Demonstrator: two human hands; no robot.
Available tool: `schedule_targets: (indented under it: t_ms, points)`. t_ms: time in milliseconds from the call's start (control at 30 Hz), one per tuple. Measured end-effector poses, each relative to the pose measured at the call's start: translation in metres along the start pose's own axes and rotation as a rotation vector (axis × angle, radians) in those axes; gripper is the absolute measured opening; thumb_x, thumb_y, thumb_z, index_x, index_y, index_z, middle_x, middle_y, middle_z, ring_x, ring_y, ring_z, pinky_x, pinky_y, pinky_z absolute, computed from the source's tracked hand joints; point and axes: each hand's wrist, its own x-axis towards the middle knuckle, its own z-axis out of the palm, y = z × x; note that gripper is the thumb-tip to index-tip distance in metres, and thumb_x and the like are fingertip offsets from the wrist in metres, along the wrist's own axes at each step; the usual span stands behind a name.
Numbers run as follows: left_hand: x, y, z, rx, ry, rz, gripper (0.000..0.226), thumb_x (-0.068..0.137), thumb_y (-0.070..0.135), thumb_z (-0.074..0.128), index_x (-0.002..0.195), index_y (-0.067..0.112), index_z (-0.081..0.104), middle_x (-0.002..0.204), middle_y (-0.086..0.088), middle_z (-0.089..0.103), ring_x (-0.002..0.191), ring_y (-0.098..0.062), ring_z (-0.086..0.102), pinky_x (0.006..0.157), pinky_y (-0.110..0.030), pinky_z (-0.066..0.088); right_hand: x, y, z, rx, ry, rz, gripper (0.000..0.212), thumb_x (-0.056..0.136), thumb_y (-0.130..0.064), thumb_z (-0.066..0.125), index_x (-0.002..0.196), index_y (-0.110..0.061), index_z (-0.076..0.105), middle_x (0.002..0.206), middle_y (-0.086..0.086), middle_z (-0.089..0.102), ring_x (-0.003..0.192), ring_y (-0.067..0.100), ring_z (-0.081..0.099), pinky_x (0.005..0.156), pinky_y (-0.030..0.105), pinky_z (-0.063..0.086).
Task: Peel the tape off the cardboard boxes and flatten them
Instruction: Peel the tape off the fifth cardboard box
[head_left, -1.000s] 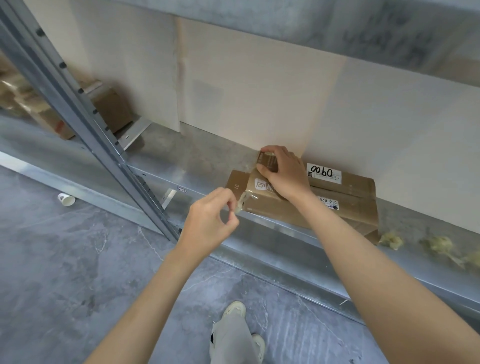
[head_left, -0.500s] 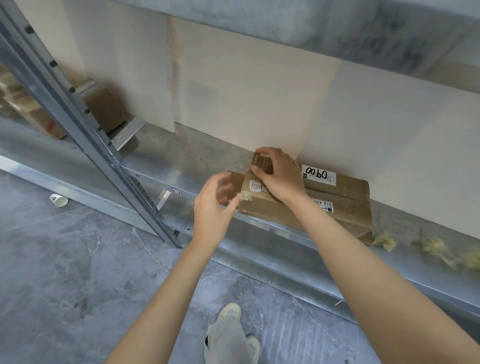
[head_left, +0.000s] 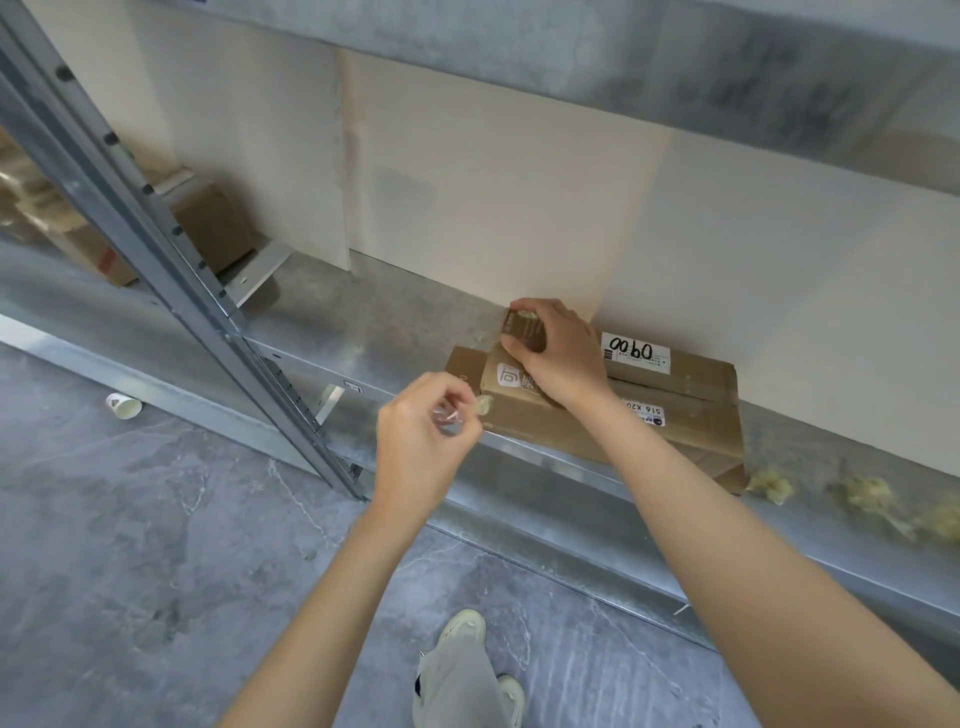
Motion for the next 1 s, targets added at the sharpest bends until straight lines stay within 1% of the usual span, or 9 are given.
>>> schedule_targets:
  t_ms: [133, 233, 367, 467, 567, 667, 767, 900, 1000]
  points:
    - [0.018, 0.000, -0.006, 0.014, 0.041, 0.013, 0.015, 0.082, 0.009, 0.075, 0.090, 0.018, 0.066, 0.089, 0.011, 0.065, 0.087, -0.012, 0.060, 0.076, -0.028, 0.051, -0.001, -0.001, -0.002, 0.108, 0.019, 0.014, 0.036, 0.090, -0.036, 0.064, 0.125, -0.030, 0.057, 0.128, -0.012, 0.057, 0.116, 0.009, 0.052, 0.105, 0.034, 0.034]
    - [0.038, 0.002, 0.011, 0.065, 0.059, 0.018, 0.020, 0.080, 0.014, 0.074, 0.098, 0.020, 0.067, 0.094, 0.013, 0.067, 0.091, -0.014, 0.056, 0.079, -0.030, 0.047, -0.003, 0.001, -0.003, 0.375, 0.071, 0.037, 0.030, 0.093, -0.031, 0.062, 0.122, -0.028, 0.060, 0.121, -0.013, 0.059, 0.099, -0.002, 0.055, 0.092, 0.025, 0.042]
    - [0.058, 0.009, 0.039, 0.021, 0.045, -0.059, 0.035, 0.079, 0.014, 0.074, 0.112, 0.022, 0.061, 0.095, 0.012, 0.066, 0.092, -0.015, 0.056, 0.076, -0.032, 0.046, -0.006, -0.001, -0.006, 0.564, 0.165, 0.028, 0.026, 0.099, -0.029, 0.053, 0.123, -0.022, 0.061, 0.125, -0.010, 0.058, 0.112, -0.006, 0.051, 0.094, 0.016, 0.039]
    - [0.067, 0.015, 0.054, 0.002, 0.042, -0.054, 0.041, 0.078, 0.007, 0.071, 0.114, 0.020, 0.057, 0.090, 0.014, 0.064, 0.090, -0.016, 0.061, 0.078, -0.037, 0.050, -0.010, -0.005, -0.006, 0.515, 0.199, -0.049, 0.030, 0.096, -0.037, 0.053, 0.122, -0.024, 0.060, 0.124, -0.009, 0.058, 0.113, -0.007, 0.052, 0.093, 0.012, 0.039]
    - [0.075, 0.017, 0.060, 0.012, 0.063, 0.020, 0.037, 0.078, 0.003, 0.063, 0.111, 0.019, 0.058, 0.090, 0.012, 0.070, 0.090, -0.019, 0.060, 0.082, -0.043, 0.049, -0.012, -0.006, -0.003, 0.442, 0.214, -0.094, 0.026, 0.092, -0.035, 0.060, 0.117, -0.026, 0.062, 0.115, -0.009, 0.061, 0.092, -0.008, 0.056, 0.081, 0.012, 0.041]
    - [0.078, 0.013, 0.059, 0.065, 0.025, 0.063, 0.041, 0.076, 0.007, 0.067, 0.112, 0.023, 0.058, 0.096, 0.015, 0.070, 0.095, -0.016, 0.054, 0.085, -0.044, 0.047, -0.010, -0.003, -0.004, 0.477, 0.256, -0.067, 0.019, 0.090, -0.027, 0.063, 0.109, -0.031, 0.064, 0.109, -0.009, 0.063, 0.081, -0.001, 0.056, 0.077, 0.021, 0.046]
    - [0.078, 0.005, 0.051, 0.076, -0.078, 0.078, 0.044, 0.071, 0.019, 0.079, 0.111, 0.023, 0.062, 0.105, 0.014, 0.068, 0.100, -0.015, 0.054, 0.084, -0.037, 0.047, -0.008, 0.000, -0.003, 0.440, 0.253, -0.055, 0.021, 0.091, -0.012, 0.059, 0.105, -0.026, 0.066, 0.105, -0.005, 0.065, 0.077, -0.002, 0.058, 0.072, 0.017, 0.044]
    - [0.072, -0.012, 0.040, 0.100, -0.063, 0.029, 0.044, 0.070, 0.031, 0.084, 0.109, 0.023, 0.065, 0.110, 0.010, 0.063, 0.101, -0.013, 0.056, 0.077, -0.025, 0.040, -0.004, 0.006, -0.003, 0.423, 0.270, -0.020, 0.022, 0.094, -0.008, 0.055, 0.107, -0.020, 0.068, 0.104, -0.001, 0.066, 0.074, -0.002, 0.057, 0.073, 0.015, 0.042]
    - [0.067, -0.027, 0.036, 0.093, -0.053, -0.087, 0.035, 0.081, 0.031, 0.076, 0.112, 0.022, 0.063, 0.112, 0.008, 0.064, 0.100, -0.013, 0.059, 0.080, -0.034, 0.048, -0.002, 0.006, 0.000, 0.384, 0.221, -0.029, 0.019, 0.095, -0.010, 0.055, 0.105, -0.020, 0.068, 0.103, -0.003, 0.064, 0.073, -0.003, 0.057, 0.075, 0.011, 0.042]
